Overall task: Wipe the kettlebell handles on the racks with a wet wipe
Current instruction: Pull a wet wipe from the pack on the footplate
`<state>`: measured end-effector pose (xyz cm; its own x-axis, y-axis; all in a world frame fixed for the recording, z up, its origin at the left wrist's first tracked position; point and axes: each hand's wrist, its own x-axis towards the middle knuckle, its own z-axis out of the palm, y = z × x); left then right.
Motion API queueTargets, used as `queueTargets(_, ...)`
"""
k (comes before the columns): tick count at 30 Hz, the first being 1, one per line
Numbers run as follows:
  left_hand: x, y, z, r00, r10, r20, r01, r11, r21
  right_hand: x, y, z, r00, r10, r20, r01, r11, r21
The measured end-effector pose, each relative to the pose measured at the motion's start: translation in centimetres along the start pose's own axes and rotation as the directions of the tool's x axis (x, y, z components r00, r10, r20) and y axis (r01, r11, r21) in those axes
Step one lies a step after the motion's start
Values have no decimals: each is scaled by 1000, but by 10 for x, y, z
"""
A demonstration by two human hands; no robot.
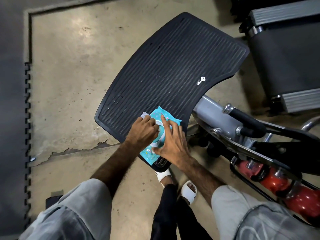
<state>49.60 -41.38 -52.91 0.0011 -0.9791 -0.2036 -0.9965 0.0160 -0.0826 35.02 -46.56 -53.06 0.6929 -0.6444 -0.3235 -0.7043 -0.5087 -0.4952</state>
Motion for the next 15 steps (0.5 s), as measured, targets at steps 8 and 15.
queueTargets(8,9,7,-2,996,77,48,-82,989,125,0,0,2,998,-8,-64,9,1000,16)
queueTargets(15,3,1,0,999,-52,-12,51,993,-105,1,0,0,1000,-9,-3,9,1000,8)
